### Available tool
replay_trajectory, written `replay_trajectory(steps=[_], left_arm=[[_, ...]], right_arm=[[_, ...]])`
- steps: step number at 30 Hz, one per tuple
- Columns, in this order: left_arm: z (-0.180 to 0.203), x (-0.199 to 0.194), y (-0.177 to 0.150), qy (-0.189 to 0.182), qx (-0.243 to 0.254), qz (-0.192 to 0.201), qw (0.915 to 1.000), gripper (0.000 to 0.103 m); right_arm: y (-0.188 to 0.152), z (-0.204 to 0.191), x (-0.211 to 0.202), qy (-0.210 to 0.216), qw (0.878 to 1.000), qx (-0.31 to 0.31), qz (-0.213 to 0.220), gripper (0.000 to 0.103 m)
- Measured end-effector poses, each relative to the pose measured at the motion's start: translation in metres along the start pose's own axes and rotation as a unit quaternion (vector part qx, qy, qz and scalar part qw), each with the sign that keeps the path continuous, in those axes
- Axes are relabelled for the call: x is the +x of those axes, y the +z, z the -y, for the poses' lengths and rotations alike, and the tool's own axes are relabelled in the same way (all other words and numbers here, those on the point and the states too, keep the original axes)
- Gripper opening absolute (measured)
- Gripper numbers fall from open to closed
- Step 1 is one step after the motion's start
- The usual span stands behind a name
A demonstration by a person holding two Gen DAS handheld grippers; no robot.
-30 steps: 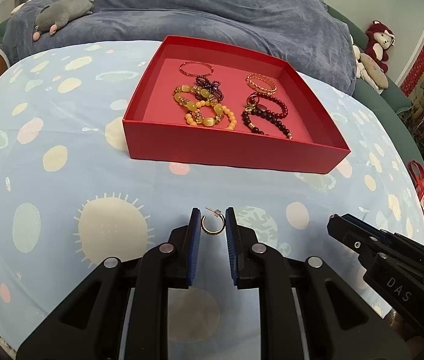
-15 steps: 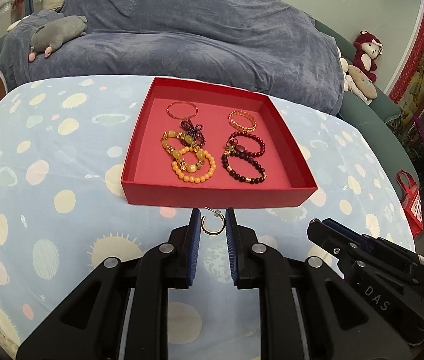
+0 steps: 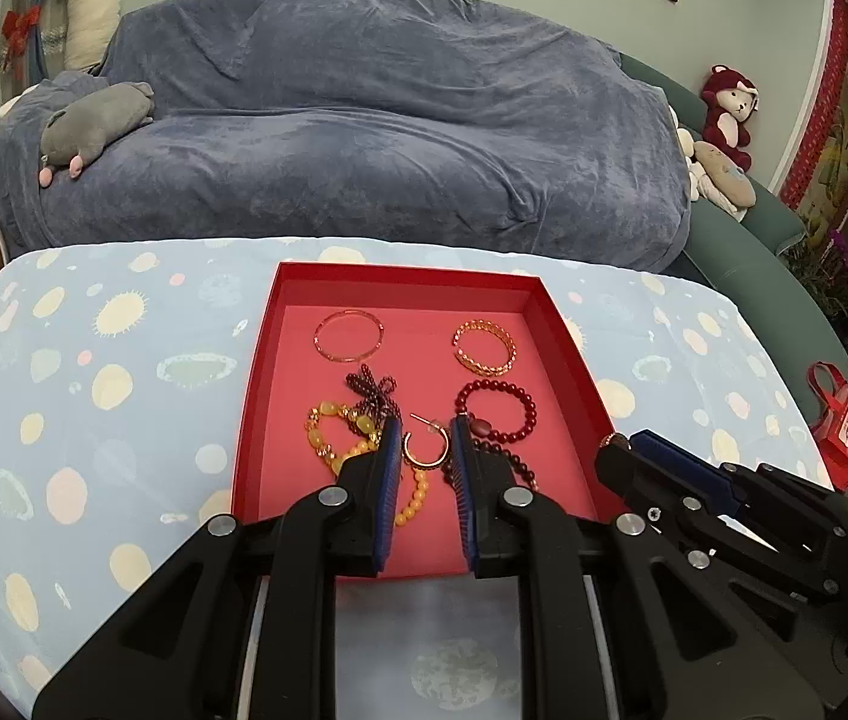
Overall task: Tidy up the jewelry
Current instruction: 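Carry both earrings into the red box and open both grippers to release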
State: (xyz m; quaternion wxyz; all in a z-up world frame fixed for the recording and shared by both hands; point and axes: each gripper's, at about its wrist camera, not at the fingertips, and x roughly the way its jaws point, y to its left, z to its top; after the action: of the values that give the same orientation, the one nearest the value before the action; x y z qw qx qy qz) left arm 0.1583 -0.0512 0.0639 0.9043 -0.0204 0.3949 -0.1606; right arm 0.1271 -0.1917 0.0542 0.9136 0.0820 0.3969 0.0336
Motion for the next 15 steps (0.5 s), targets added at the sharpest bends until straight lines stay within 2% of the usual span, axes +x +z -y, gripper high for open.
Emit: replay_trajectory(steps=[7,15], left_arm=[[-0.005,0.04,0.023,0.021,0.008,-0.013,0.9997,0.017],[-0.012,0.082,0.026,0.035,0.01,-0.037,0.9986,0.017]], right_arm=[[0.022,0.009,0.038,-0.01,1.0,0.003,-0.009,0.016],[0.026,0.015,0.079,-0.016,0.999,0.001,-0.032,0.016]])
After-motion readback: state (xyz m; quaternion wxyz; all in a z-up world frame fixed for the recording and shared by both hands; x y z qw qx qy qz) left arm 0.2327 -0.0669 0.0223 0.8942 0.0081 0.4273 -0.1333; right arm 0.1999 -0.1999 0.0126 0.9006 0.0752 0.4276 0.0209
